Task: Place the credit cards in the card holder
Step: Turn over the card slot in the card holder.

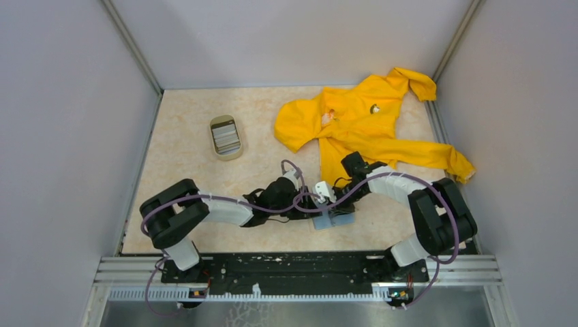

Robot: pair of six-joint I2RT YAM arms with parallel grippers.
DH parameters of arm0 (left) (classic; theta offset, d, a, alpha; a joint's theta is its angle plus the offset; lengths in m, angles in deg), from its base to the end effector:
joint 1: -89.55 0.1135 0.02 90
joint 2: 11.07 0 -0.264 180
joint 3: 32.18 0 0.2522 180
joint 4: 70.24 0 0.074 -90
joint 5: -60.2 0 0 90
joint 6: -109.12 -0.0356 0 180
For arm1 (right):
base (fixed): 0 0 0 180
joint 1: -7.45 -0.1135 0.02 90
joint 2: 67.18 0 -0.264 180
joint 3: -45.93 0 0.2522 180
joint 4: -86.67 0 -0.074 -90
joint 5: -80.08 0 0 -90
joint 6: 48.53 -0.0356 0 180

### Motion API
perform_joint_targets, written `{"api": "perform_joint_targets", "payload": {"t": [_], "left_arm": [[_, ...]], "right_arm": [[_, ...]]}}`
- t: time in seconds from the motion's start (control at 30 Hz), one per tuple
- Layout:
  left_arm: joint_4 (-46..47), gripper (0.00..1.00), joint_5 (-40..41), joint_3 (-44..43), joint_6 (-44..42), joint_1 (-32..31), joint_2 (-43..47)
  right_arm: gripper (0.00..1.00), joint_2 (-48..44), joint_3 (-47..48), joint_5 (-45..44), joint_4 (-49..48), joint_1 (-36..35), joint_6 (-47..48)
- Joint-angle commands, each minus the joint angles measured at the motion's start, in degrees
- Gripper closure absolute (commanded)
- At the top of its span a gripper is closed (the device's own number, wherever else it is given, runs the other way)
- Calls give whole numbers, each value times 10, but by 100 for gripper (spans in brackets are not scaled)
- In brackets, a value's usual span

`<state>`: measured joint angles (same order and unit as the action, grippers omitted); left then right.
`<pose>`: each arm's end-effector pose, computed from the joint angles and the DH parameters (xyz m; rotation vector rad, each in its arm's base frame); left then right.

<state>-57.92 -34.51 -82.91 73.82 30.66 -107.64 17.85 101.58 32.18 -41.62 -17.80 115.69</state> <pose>0.1614 -0.2731 0.1344 0.1421 2.4199 -1.1437 0.2001 0.1207 0.1536 -2.0195 1.6091 0.8207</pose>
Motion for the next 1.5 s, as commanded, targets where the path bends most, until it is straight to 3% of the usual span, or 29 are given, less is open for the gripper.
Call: {"api": "perform_joint_targets", "payload": {"t": [0.0,0.33,0.7,0.97,1.2,1.47], "left_arm": [[-19,45,-17,-14,4,-3,-18],[92,51,-57,-7,9,-3,-15],[75,61,-10,-3,-20,-2,16],[164,63,-41,-8,-29,-3,-3],[197,59,-107,-73,-28,-3,-66],[257,59,-185,-137,14,-2,-178]], "right_arm": [[82,8,-9,23,-19,-19,-13],[82,20,5,75,-15,-33,-44],[81,8,48,89,-23,-27,-153],[78,-65,88,71,32,73,-150],[77,-77,127,16,95,131,-151],[75,-121,112,95,132,249,-139]]}}
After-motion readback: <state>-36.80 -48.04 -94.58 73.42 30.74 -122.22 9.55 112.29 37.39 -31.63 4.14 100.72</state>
